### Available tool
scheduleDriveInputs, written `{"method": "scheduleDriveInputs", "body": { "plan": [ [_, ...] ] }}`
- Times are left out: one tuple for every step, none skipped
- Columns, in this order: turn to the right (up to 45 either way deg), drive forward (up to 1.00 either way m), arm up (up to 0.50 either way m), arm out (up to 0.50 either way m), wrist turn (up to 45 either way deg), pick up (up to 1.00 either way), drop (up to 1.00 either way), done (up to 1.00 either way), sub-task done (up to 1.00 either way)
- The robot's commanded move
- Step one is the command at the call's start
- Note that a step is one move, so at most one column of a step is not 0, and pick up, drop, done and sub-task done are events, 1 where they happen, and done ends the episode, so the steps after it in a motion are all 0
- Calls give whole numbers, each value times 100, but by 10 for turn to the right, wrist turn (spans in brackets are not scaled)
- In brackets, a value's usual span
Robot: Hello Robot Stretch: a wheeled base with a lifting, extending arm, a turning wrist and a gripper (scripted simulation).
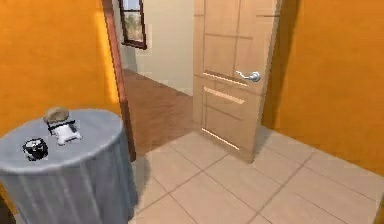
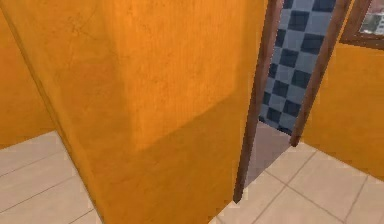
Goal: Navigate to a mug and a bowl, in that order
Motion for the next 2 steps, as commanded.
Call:
{"method": "scheduleDriveInputs", "body": {
  "plan": [
    [0,10,0,0,0,0,0,0,0],
    [-30,0,0,0,0,0,0,0,0]
  ]
}}
